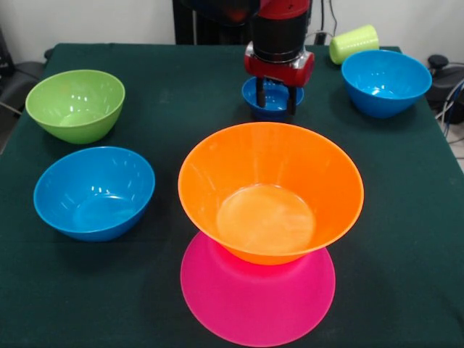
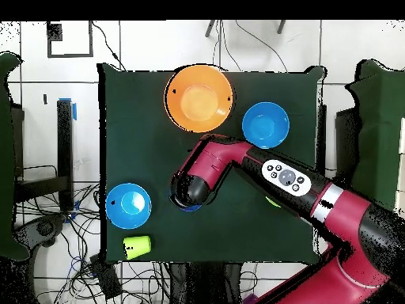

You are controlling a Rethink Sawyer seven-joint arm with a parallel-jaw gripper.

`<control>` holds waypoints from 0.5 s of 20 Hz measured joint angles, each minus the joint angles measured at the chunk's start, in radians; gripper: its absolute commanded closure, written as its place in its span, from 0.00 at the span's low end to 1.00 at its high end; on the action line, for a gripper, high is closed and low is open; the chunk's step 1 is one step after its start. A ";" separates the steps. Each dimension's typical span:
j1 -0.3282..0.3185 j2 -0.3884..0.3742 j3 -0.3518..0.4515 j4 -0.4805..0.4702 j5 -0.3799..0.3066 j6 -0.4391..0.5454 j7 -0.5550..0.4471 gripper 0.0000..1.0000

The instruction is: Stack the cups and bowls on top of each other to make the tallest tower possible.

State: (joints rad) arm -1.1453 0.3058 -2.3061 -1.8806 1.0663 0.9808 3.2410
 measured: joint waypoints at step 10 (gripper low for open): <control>0.003 -0.004 0.006 0.007 0.000 0.000 0.000 1.00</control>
State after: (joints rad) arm -1.1422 0.3016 -2.3003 -1.8739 1.0659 0.9808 3.2410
